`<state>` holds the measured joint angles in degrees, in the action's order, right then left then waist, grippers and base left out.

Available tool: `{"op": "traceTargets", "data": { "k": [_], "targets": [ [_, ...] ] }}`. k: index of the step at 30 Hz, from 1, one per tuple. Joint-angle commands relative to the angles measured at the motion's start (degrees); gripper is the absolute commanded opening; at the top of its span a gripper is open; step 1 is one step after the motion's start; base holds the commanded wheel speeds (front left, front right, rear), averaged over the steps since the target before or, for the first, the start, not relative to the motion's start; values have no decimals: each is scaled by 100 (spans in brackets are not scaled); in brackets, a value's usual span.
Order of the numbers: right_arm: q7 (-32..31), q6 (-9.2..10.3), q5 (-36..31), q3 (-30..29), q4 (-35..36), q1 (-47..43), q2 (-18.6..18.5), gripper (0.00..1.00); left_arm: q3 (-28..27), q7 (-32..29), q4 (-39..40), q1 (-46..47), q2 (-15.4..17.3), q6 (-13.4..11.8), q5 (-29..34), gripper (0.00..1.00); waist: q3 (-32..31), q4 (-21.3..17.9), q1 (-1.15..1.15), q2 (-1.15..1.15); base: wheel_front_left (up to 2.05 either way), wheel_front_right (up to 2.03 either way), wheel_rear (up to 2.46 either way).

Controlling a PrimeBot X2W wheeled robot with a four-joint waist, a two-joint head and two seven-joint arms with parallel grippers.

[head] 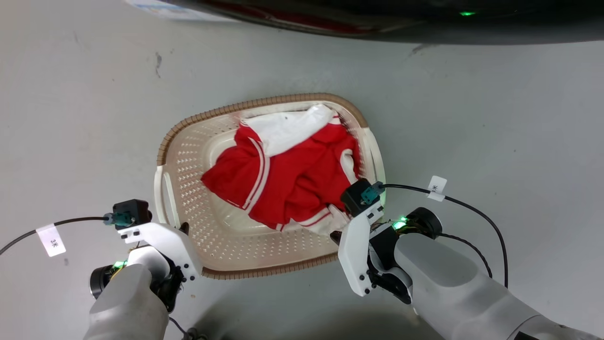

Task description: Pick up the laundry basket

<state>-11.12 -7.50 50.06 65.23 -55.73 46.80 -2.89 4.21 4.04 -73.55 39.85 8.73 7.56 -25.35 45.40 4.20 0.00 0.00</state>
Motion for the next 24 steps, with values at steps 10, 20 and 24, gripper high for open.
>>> {"op": "traceTargets", "data": {
  "k": [10,20,24],
  "targets": [
    [773,2,513,-249,-380,156,3,0,306,34,16,-280,216,-15,-233,0,-807,-124,0,0,0,0,0],
    [1830,2,632,-635,-1191,-23,8,100,464,-23,2,-639,303,-9,-450,0,-1239,-323,0,0,0,0,0],
    [1919,2,751,-685,-1229,-103,7,100,525,-47,0,-659,333,-2,-514,0,-1245,-378,0,0,0,0,0]
  ]
}}
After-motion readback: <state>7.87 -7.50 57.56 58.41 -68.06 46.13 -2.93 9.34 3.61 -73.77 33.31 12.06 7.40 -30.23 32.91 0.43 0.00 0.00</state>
